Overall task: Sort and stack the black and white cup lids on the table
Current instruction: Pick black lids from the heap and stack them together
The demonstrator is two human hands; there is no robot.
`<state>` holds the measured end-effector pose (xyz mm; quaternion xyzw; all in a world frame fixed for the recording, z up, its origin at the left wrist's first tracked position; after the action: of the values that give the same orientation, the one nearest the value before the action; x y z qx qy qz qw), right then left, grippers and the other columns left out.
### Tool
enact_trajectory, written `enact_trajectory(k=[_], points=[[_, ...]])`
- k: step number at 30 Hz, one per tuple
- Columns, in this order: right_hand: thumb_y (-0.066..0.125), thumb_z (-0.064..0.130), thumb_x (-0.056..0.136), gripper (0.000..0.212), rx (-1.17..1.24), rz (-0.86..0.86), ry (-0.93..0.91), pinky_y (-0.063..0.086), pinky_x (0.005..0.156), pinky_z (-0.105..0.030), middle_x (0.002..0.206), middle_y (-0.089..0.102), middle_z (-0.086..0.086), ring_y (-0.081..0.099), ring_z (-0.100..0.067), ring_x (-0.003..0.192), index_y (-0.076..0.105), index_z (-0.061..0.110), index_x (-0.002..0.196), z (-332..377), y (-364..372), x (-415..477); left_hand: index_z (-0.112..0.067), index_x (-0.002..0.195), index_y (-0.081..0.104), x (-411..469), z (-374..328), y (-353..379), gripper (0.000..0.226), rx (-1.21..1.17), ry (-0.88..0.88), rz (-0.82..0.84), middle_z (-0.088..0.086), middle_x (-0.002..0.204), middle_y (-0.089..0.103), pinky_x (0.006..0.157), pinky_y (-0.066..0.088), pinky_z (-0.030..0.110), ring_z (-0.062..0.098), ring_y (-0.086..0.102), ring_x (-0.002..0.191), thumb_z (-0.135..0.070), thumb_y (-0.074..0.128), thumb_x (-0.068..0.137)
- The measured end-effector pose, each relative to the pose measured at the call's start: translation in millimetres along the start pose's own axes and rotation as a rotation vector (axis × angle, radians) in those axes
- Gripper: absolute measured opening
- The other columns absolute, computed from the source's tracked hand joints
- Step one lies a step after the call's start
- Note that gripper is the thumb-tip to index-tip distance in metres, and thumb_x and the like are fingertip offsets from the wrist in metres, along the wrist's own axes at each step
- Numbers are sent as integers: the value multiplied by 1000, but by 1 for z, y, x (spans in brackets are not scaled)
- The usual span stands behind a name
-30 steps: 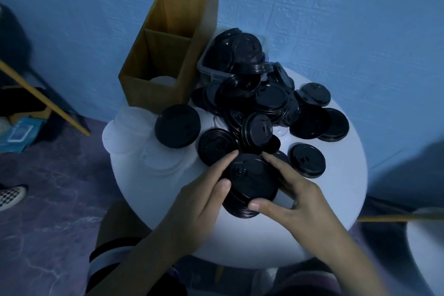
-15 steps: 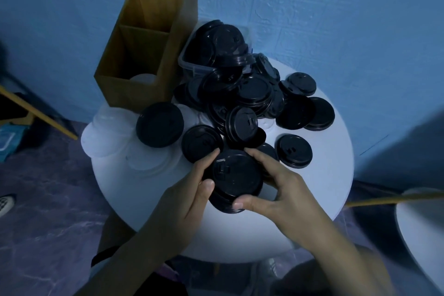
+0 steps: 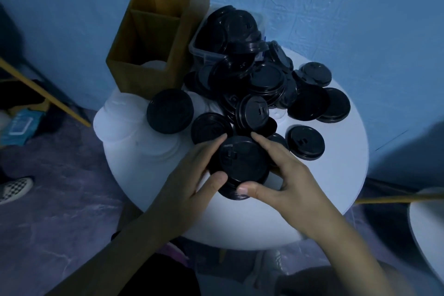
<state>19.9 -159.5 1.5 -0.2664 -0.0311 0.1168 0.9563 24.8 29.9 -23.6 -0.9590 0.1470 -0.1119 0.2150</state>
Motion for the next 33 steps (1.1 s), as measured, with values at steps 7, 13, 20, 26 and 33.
enact_trajectory(k=[7, 13, 20, 26, 33], points=[[75, 70, 64, 94, -24, 3, -7, 43, 111, -30, 138, 53, 28, 50, 5, 129, 43, 41, 148, -1, -1, 3, -21, 134, 65, 9, -7, -52, 49, 519, 156, -365, -10, 125, 62, 98, 38, 12, 8, 54, 116, -50, 60, 94], [75, 70, 65, 96, -21, 15, -23, 43, 113, -35, 140, 54, 25, 51, 2, 131, 44, 37, 150, 4, -1, 7, -17, 114, 74, 37, 17, -92, 38, 906, 12, -438, 6, 117, 71, 90, 47, 46, 34, 64, 106, -27, 84, 79], [76, 70, 66, 96, -21, 3, -16, 43, 113, -35, 139, 53, 25, 51, 1, 131, 43, 38, 150, 4, 1, 8, -12, 98, 74, 38, 9, -88, 12, 774, 139, -481, 4, 102, 76, 100, 44, 41, 28, 69, 91, -20, 74, 90], [75, 71, 66, 96, -37, 11, -9, 42, 113, -34, 139, 53, 27, 51, 2, 131, 42, 39, 151, 5, 0, 7, -14, 91, 75, 43, -2, -80, 18, 679, 143, -358, 1, 97, 75, 84, 40, 26, 24, 66, 90, -25, 84, 80], [74, 72, 65, 97, -45, 15, 9, 42, 113, -31, 138, 52, 30, 50, 4, 131, 42, 40, 150, 7, -1, 7, -16, 104, 75, 36, -20, -84, 38, 454, 80, -416, 4, 101, 74, 81, 58, 41, 22, 68, 93, -48, 63, 88]])
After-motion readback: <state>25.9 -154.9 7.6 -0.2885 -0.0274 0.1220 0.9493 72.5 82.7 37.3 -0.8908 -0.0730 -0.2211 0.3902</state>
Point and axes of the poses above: each hand's wrist, its own x-axis towards the middle knuckle, its own y-axis out of the palm, z = x × y, the point moved 6 cm from there along x, towards the middle knuckle
